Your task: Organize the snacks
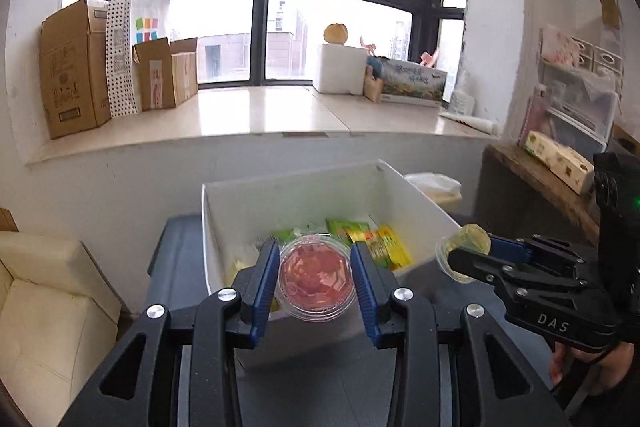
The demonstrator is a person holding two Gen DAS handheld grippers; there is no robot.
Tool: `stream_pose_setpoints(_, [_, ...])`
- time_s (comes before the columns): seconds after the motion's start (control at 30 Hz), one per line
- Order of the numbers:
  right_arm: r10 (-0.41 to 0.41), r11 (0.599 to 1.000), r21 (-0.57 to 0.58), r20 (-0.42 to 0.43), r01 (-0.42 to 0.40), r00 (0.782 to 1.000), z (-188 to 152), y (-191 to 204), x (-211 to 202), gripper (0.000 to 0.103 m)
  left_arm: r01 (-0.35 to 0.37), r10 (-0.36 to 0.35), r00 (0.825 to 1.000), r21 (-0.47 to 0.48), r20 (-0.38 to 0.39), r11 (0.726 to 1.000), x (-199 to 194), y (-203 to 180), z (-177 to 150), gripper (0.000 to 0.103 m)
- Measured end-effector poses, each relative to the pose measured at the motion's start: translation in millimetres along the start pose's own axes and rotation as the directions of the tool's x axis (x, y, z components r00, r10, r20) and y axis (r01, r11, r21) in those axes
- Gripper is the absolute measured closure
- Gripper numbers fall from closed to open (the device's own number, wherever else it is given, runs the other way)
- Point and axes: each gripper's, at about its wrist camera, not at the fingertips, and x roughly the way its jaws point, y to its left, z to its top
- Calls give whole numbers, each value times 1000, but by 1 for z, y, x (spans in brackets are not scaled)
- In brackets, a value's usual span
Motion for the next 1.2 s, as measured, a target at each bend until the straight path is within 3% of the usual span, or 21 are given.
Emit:
stream_pose_setpoints(0.13, [6, 1000, -11, -16, -7, 1000, 36, 2, 33, 64, -16, 16, 1000, -7, -15, 1000, 33, 13, 22, 62])
stream_pose_setpoints(0.33, [-27, 999, -27, -62, 25, 998, 52, -9, 73, 63, -39, 39, 997, 1, -73, 999, 88, 22, 28, 61])
stream_pose_setpoints(0.37, [-21, 1000, -16, -78, 20, 997, 52, -12, 78, 63, -43, 42, 995, 1, -91, 999, 95, 23, 26, 57])
stream_pose_setpoints(0.4, [-15, 1000, 3, -92, 15, 996, 51, -16, 81, 61, -48, 47, 993, -5, -106, 999, 101, 26, 24, 40])
stream_pose_setpoints(0.43, [-8, 999, 31, -106, 11, 994, 50, -22, 84, 39, -45, 42, 992, -17, -119, 999, 104, 28, 21, 26])
stream_pose_setpoints(0.47, [-15, 999, 47, -106, 20, 994, 49, -26, 84, 21, -39, 35, 992, -33, -123, 999, 106, 31, 18, 1])
stream_pose_setpoints(0.5, [-30, 997, 62, -80, 35, 996, 47, -30, 81, 0, -49, 44, 993, -43, -110, 998, 104, 34, 16, 0])
stream_pose_setpoints(0.63, [-58, 995, 81, -55, 63, 997, 45, -37, 75, 0, -55, 45, 989, -65, -140, 996, 103, 40, 10, 0])
stream_pose_setpoints(0.77, [-80, 993, 84, -33, 83, 996, 42, -34, 63, 0, -177, 176, 978, -3, -110, 984, 93, 31, 6, 0])
stream_pose_setpoints(0.83, [-110, 991, 69, -17, 111, 994, 39, -28, 52, 0, -198, 200, 976, 22, -82, 980, 82, 24, 5, 0])
stream_pose_setpoints(0.9, [-142, 989, 51, -9, 142, 990, 34, -21, 39, 0, -184, 186, 980, 23, -69, 983, 68, 17, 1, 0])
stream_pose_setpoints(1.0, [-80, 995, 58, 16, 79, 997, 24, -13, 10, 0, -174, 174, 984, 3, -39, 985, 42, 9, -8, 0])
stream_pose_setpoints(1.07, [-72, 996, 49, 28, 71, 997, 16, -6, -9, 0, -125, 124, 992, -16, -36, 992, 24, 4, -16, 0])
stream_pose_setpoints(1.2, [-110, 994, 5, 73, 110, 991, -5, 12, -54, 0, -107, 105, 994, -41, -33, 993, -14, -10, -35, 0])
